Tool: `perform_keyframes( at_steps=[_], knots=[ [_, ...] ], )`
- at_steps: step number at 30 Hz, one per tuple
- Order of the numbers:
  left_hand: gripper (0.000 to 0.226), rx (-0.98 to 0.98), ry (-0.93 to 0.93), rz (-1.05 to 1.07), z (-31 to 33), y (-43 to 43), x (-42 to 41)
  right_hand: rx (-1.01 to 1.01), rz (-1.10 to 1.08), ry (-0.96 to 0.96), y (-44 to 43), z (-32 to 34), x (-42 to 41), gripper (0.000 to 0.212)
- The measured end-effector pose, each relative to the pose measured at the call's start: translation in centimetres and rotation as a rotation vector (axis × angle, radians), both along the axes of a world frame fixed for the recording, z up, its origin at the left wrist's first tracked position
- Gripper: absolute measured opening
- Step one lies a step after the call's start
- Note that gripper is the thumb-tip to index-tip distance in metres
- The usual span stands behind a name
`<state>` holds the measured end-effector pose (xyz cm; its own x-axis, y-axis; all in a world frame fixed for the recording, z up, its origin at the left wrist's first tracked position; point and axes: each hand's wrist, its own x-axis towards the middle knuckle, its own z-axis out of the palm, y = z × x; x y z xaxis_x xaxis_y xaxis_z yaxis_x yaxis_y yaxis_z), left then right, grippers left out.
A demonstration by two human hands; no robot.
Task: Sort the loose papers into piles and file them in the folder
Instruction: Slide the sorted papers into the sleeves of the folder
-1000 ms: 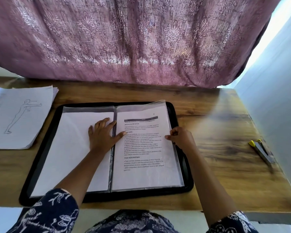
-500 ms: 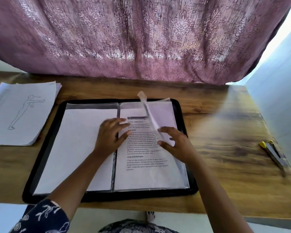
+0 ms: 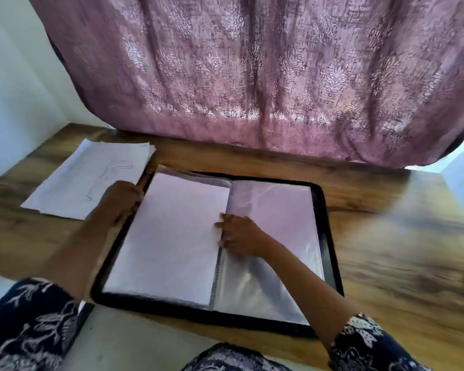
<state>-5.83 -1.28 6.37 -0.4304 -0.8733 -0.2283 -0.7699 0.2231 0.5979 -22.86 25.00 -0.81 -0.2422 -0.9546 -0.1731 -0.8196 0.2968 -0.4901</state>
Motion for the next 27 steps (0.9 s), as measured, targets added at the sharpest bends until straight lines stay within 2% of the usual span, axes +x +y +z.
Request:
perform_keyframes(
  at_steps=[2, 5, 8, 11, 14, 16, 18, 22, 24, 27],
  knots=[
    [0.024, -0.160, -0.120, 0.003, -1.6, 0.3, 0.7, 0.007, 0.035, 0.178, -1.8, -0.9, 0.6, 0.064],
    [0.049, -0.220, -0.036, -0.153, -5.7, 4.4, 1.4, -0.018, 0.022, 0.225, -2.5, -1.0, 0.6, 0.063],
    [0.071, -0.377, -0.200, -0.267, -10.0, 8.6, 3.7, -0.012, 0.054, 0.290, -2.8, -1.2, 0.2, 0.063],
    [0.084, -0.415, -0.217, -0.268, -10.8, 8.6, 4.8, -0.058, 0.138, 0.314, -4.1, -0.8, 0.3, 0.060],
    [0.084, -0.382, -0.184, -0.282, -10.6, 7.1, 5.0, -0.070, 0.200, 0.358, -7.0, 0.5, 1.5, 0.052],
    [0.077, -0.438, -0.127, -0.255, -10.3, 6.3, 5.6, -0.073, 0.222, 0.361, -9.4, 1.2, 2.6, 0.047],
    [0.062, -0.509, -0.023, -0.142, -9.5, 5.0, 6.9, -0.094, 0.242, 0.334, -12.0, 1.6, 3.8, 0.044],
    [0.029, -0.339, 0.248, 0.201, -7.3, -0.7, 10.7, -0.113, 0.287, 0.241, -17.4, 1.9, 6.2, 0.046],
    [0.025, -0.282, 0.255, 0.265, -6.8, -4.9, 12.3, -0.124, 0.297, 0.211, -20.3, 1.9, 7.3, 0.049],
    [0.042, -0.196, 0.109, 0.277, -6.6, -14.2, 14.1, -0.132, 0.274, 0.173, -26.7, 1.7, 9.2, 0.054]
  ],
)
